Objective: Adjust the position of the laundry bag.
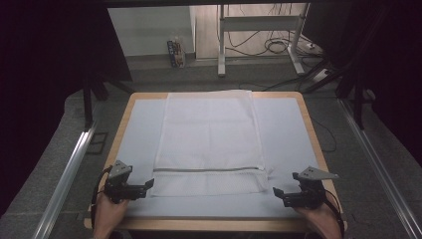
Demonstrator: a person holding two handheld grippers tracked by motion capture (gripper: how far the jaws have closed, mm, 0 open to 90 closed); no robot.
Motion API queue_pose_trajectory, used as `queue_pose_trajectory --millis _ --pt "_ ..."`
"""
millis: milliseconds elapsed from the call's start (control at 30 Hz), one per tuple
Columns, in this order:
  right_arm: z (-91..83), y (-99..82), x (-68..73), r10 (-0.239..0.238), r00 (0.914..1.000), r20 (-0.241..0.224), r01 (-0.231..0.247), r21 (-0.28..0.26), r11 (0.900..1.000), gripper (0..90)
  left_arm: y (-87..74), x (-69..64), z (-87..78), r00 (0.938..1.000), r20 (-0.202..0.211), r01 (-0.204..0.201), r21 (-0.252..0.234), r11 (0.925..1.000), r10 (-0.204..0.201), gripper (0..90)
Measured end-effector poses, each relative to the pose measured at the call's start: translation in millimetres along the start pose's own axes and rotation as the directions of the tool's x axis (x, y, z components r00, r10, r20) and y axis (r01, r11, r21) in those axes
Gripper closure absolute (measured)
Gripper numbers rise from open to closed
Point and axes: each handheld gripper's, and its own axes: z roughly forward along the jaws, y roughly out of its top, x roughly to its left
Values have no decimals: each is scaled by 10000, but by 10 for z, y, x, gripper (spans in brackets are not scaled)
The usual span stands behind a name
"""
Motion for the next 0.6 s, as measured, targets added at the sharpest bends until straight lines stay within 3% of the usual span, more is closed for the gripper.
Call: queue_pose_trajectory --millis 267,367,600 --pt "41 87 11 -365 9991 236 364 47 9993 70 32 -25 30 10000 45 -39 82 10000 39 15" --pt "65 121 -6 -29 9997 233 24 217 9998 70 60 -3 38 9988 449 219 -107 9997 -214 15" --pt "115 167 -16 195 9997 168 -200 280 9994 83 104 4 101 9991 412 86 11 10000 -86 40"
